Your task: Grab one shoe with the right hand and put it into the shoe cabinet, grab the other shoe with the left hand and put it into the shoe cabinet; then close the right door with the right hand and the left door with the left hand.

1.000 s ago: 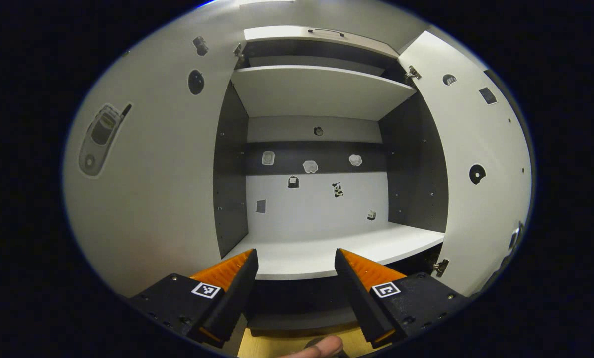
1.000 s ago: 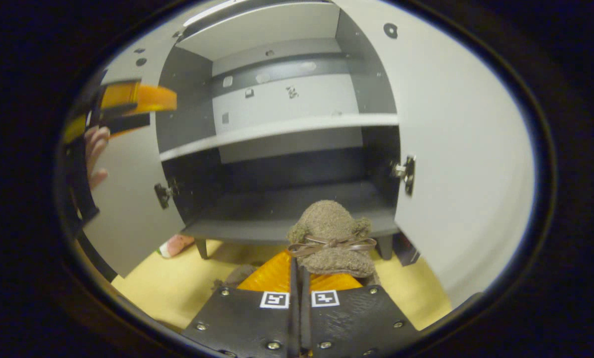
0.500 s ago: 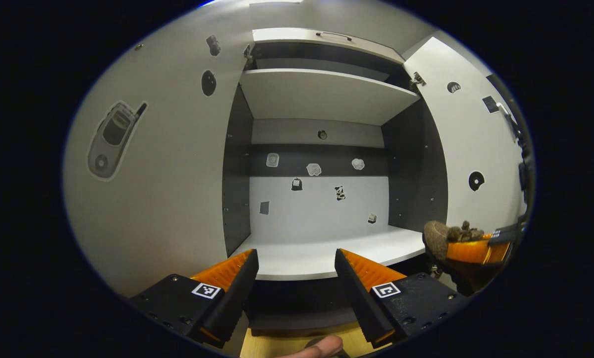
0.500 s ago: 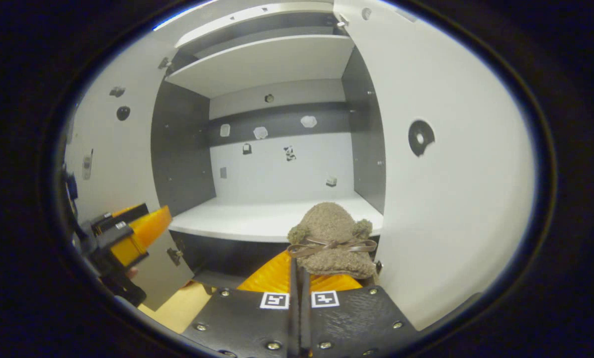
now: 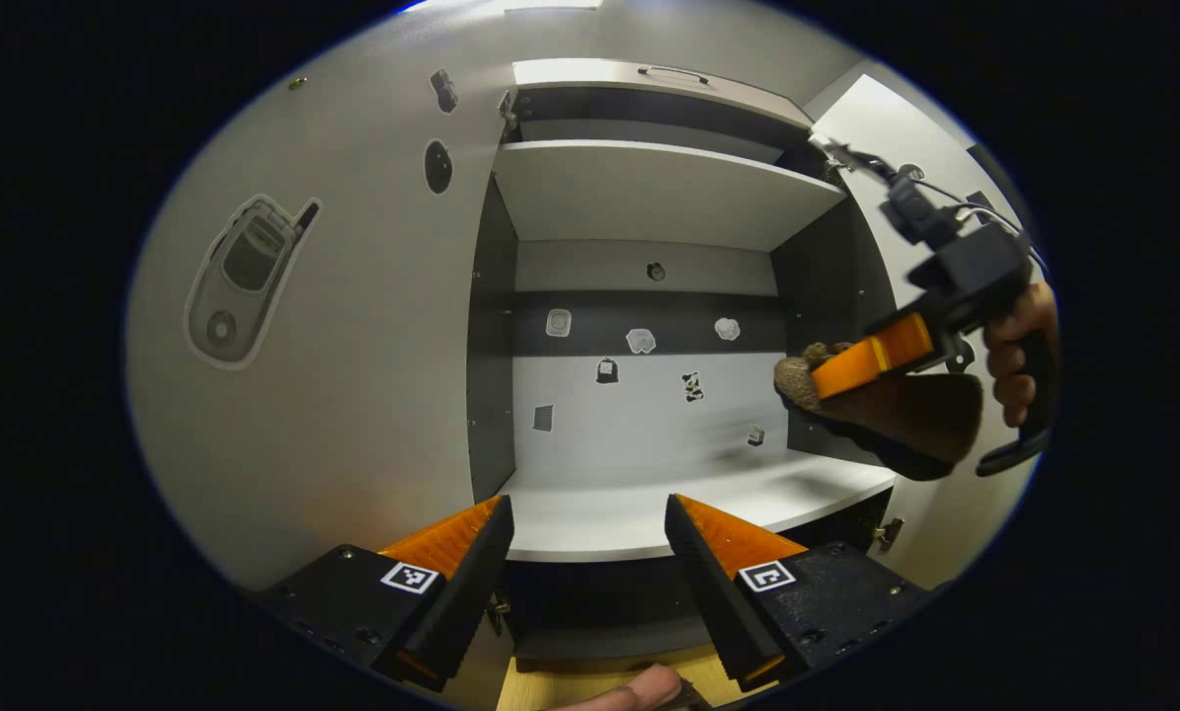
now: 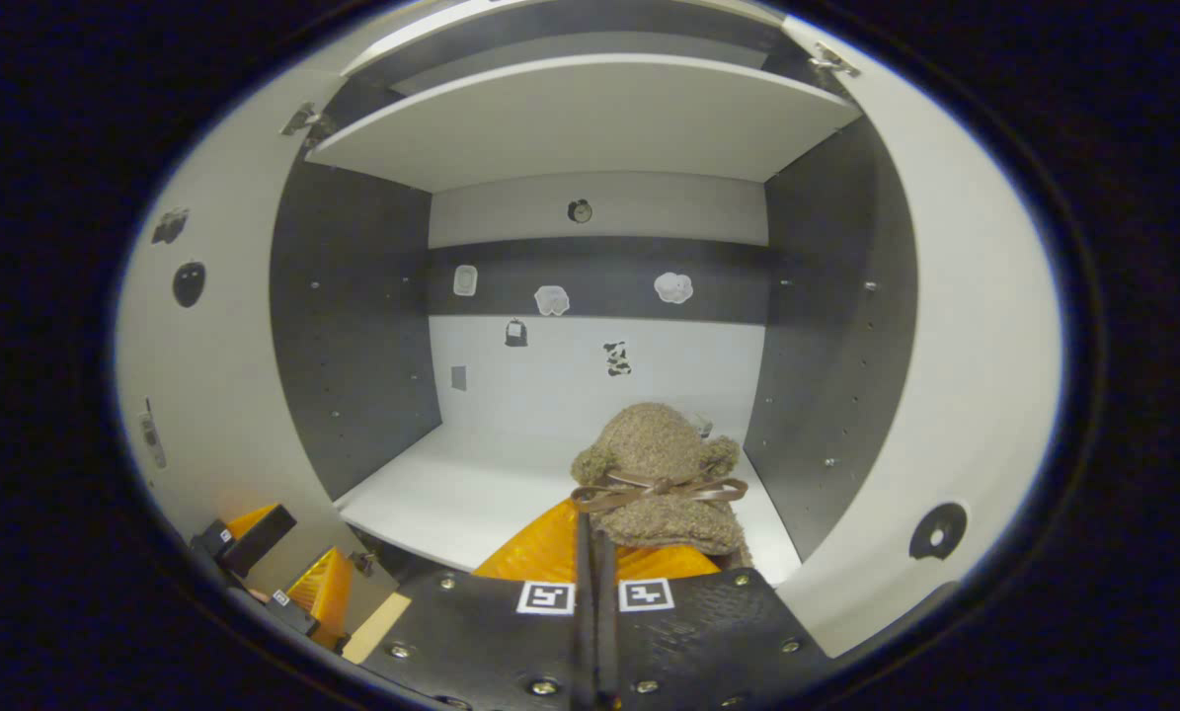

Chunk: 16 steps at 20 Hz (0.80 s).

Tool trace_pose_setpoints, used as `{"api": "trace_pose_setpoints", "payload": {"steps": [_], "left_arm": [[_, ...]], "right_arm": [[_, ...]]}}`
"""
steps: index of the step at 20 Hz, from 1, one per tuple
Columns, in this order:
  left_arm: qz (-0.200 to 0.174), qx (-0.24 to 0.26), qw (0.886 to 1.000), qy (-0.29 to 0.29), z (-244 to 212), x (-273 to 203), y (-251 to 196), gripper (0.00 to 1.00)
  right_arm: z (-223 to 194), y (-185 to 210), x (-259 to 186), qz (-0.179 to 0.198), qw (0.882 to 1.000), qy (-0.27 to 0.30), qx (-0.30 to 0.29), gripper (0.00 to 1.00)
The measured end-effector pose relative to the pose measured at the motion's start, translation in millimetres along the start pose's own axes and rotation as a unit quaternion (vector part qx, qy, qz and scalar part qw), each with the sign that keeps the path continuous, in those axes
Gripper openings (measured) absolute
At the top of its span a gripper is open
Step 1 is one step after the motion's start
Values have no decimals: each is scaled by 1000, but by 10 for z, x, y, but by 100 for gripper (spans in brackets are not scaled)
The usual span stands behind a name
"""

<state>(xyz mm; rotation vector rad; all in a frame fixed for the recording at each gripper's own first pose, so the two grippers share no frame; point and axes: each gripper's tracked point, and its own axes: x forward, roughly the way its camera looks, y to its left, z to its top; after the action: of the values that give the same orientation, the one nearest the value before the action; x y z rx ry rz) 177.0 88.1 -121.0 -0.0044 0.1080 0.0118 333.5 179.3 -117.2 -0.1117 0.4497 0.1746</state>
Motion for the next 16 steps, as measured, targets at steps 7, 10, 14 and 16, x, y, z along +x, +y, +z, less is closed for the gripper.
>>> {"api": "trace_pose_setpoints", "payload": {"steps": [7,10,14,16], "left_arm": [[-9,-5,1000,-4,26,-27,-16,94],[-12,-7,1000,-7,33,-26,-22,94],[-2,-3,1000,-8,27,-6,0,94],[1,-3,1000,-5,1,11,-9,95]], "right_arm": [[-164,-198,1043,-37,997,45,-42,4],[-272,-348,1351,-48,996,54,-45,4],[-407,-490,1605,-59,995,72,-37,5],[-405,-570,1673,-64,994,77,-41,4]]}}
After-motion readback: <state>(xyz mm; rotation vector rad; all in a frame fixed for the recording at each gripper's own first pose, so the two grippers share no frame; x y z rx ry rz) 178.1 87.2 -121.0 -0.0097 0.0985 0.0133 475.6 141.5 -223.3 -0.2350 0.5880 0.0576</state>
